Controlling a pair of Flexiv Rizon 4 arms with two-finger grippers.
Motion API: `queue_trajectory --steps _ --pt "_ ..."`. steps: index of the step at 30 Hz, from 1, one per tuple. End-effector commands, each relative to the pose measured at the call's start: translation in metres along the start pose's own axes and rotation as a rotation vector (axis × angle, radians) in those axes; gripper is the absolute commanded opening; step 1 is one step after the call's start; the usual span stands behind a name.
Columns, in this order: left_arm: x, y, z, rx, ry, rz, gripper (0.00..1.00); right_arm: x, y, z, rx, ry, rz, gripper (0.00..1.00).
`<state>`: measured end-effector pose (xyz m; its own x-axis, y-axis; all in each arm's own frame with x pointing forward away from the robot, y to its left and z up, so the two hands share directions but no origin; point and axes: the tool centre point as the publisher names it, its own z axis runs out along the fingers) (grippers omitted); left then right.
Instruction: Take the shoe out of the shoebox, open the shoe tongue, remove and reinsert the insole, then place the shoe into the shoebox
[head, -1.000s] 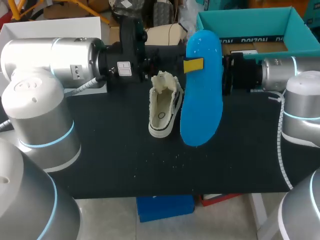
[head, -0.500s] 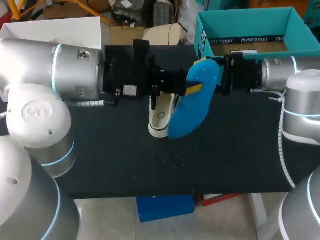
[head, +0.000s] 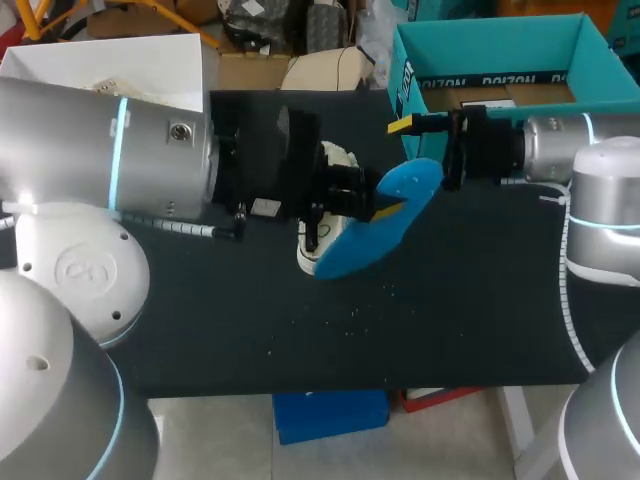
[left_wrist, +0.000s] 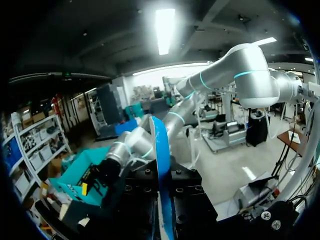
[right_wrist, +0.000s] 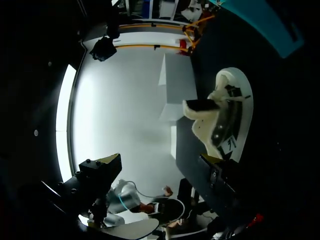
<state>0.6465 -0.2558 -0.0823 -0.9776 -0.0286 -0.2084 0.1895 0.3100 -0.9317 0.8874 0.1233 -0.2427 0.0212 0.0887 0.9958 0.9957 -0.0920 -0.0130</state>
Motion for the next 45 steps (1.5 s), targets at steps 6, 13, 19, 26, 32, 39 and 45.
queue_trajectory --steps 6,13,19,26,32,39,45 --pt "0.009 0.068 0.015 0.25 0.0 0.043 0.0 -0.001 0.0 0.001 -0.002 0.0 -0.001 1.0" --pt "-0.009 0.082 0.017 0.301 0.002 0.05 0.0 -0.001 0.0 0.001 -0.002 0.0 -0.001 1.0" --pt "-0.025 0.094 0.017 0.305 0.032 0.19 0.0 -0.001 0.0 0.001 -0.002 0.0 -0.001 1.0" --pt "-0.029 0.105 0.011 0.275 0.051 0.463 0.0 -0.001 0.0 0.001 -0.002 0.0 -0.001 1.0" --pt "-0.029 0.105 0.011 0.275 0.051 0.463 0.0 -0.001 0.0 0.001 -0.002 0.0 -0.001 1.0" --pt "-0.029 0.105 0.011 0.275 0.051 0.463 0.0 -0.001 0.0 0.001 -0.002 0.0 -0.001 1.0" --pt "-0.017 0.12 0.015 0.424 0.047 0.868 0.0 -0.001 0.0 0.001 -0.002 0.0 -0.001 1.0"
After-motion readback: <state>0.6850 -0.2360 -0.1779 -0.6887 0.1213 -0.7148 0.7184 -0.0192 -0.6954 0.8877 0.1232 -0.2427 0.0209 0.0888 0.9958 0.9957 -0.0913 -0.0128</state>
